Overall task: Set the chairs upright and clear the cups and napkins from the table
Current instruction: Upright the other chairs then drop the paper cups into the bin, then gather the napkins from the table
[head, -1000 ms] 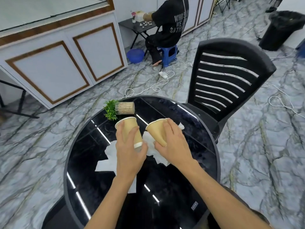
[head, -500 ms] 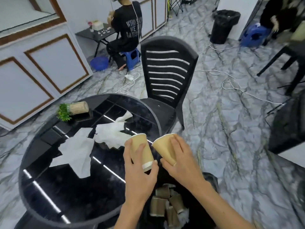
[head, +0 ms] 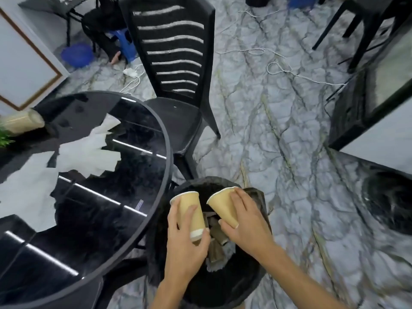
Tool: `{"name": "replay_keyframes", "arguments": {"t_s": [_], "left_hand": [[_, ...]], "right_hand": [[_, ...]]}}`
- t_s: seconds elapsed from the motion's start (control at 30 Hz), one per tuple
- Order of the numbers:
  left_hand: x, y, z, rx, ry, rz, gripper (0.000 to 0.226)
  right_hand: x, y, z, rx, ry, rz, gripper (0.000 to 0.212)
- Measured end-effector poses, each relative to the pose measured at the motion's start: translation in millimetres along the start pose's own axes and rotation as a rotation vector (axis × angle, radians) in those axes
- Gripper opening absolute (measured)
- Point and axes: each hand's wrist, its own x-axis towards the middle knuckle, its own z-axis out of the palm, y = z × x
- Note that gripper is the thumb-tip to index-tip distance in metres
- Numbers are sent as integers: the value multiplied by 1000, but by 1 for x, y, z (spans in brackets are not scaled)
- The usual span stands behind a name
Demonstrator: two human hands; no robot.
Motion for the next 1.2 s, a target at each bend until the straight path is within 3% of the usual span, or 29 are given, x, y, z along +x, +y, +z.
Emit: {"name": "replay_keyframes", "arguments": {"t_s": [0.3, 0.57, 0.9, 1.2], "left_hand": [[-5, -144, 81, 138, -222, -180, 60], [-12, -204, 124, 174, -379, -310, 61], [-18, -205, 122, 123, -324, -315, 53], [-17, -141, 74, 129, -253, -286, 67]], "right_hand": [[-6, 54, 168, -20, -300, 85, 79], [-4, 78, 242, 4, -398, 185, 82], [-9, 83, 236, 0, -308, 169, 78], [-12, 54, 149, -14, -159, 69, 79]]}}
